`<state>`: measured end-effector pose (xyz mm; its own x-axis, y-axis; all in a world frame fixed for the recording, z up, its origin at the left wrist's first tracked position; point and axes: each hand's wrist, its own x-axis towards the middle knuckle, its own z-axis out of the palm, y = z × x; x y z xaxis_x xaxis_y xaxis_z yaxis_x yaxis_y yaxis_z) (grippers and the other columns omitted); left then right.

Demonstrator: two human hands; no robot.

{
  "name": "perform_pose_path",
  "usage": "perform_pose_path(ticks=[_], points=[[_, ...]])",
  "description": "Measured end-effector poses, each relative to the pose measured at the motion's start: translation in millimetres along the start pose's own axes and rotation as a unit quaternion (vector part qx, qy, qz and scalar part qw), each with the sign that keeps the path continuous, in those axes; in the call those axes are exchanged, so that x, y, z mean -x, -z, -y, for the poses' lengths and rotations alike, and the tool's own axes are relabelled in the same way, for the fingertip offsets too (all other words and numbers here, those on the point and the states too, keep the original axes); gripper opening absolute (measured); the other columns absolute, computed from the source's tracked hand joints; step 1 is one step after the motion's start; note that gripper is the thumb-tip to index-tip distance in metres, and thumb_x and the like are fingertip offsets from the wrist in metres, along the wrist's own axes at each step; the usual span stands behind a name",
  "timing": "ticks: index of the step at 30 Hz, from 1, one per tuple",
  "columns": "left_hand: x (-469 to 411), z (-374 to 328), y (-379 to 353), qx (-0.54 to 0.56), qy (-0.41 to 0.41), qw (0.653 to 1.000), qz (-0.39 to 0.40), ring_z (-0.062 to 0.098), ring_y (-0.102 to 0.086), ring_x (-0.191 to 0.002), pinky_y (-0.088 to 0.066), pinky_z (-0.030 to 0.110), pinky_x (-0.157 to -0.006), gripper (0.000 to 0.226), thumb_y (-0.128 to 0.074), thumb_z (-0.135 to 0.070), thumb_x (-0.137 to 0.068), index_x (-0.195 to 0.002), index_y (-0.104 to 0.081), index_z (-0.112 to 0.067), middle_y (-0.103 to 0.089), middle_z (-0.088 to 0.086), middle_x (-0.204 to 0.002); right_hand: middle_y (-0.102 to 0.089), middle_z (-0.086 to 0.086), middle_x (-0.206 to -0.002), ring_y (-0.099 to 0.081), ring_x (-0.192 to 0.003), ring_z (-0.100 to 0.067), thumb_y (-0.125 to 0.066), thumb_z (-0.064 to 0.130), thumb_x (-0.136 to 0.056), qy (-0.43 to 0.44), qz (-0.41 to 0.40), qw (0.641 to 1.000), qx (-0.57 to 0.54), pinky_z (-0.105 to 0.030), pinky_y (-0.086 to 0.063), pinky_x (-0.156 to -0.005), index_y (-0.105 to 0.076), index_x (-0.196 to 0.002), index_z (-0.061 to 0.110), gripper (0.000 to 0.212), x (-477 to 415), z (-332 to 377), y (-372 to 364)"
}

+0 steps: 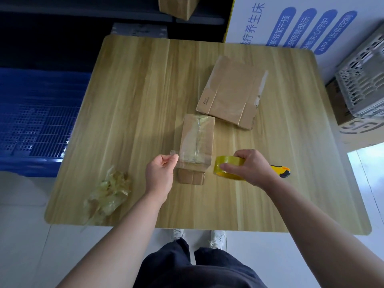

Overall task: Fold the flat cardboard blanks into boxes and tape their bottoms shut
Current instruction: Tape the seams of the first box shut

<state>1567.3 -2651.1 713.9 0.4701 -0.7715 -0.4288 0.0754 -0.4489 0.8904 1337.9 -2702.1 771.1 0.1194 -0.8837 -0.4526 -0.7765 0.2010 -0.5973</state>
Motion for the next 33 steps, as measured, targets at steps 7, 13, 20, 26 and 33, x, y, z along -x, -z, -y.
perform_pose_path(ticks=[7,13,20,26,33], points=[[-3.3,1.8,-0.2,-0.033,0.002,0.999,-0.002,0.020,-0.068,-0.091,-0.054,0.036,-0.088,0.014,-0.068,-0.028,-0.089,-0.081,-0.064,-0.016,-0.071,0.004,-0.089,-0.047,-0.002,-0.064,-0.044,-0.057,-0.015,-0.078,0.051,-0.070,-0.007,0.002,1.000,-0.005,-0.027,-0.037,-0.050,-0.064,-0.076,0.008,0.046,-4.7,-0.3,-1.9],[-7.0,6.2,-4.3,-0.082,0.027,0.996,-0.008,0.019,-0.067,-0.090,-0.055,0.036,-0.085,0.019,-0.065,-0.031,-0.090,-0.088,-0.064,-0.012,-0.071,0.003,-0.093,-0.051,-0.002,-0.067,-0.047,-0.059,-0.014,-0.077,0.055,-0.071,-0.020,0.018,1.000,0.007,-0.027,-0.040,-0.051,-0.066,-0.081,0.010,0.047,-9.3,-3.3,-7.3],[-6.4,3.4,-10.8,-0.108,0.033,0.993,-0.029,0.015,-0.063,-0.092,-0.047,0.021,-0.072,0.016,-0.062,-0.029,-0.092,-0.091,-0.063,-0.014,-0.067,0.001,-0.104,-0.044,-0.001,-0.060,-0.041,-0.054,-0.015,-0.076,0.052,-0.074,-0.019,0.032,0.999,0.000,-0.027,-0.035,-0.051,-0.061,-0.075,0.013,0.042,-16.2,0.4,-16.5],[-4.9,4.5,-7.7,-0.012,0.062,0.998,-0.008,0.019,-0.068,-0.094,-0.054,0.033,-0.087,0.020,-0.066,-0.014,-0.088,-0.104,-0.055,-0.020,-0.067,0.002,-0.099,-0.041,0.000,-0.059,-0.039,-0.054,-0.016,-0.077,0.049,-0.074,-0.013,0.031,0.999,-0.020,-0.027,-0.033,-0.050,-0.056,-0.068,0.015,0.041,-19.3,-2.6,-15.6],[2.8,1.3,-4.9,-0.241,-0.199,0.950,-0.021,0.014,-0.063,-0.095,-0.047,0.019,-0.082,0.025,-0.058,0.003,-0.088,-0.100,-0.073,-0.011,-0.068,0.001,-0.107,-0.044,0.000,-0.059,-0.041,-0.052,-0.015,-0.076,0.051,-0.074,-0.014,0.033,0.999,-0.039,-0.027,-0.034,-0.049,-0.060,-0.072,0.011,0.042,-20.8,-8.3,-17.2]])
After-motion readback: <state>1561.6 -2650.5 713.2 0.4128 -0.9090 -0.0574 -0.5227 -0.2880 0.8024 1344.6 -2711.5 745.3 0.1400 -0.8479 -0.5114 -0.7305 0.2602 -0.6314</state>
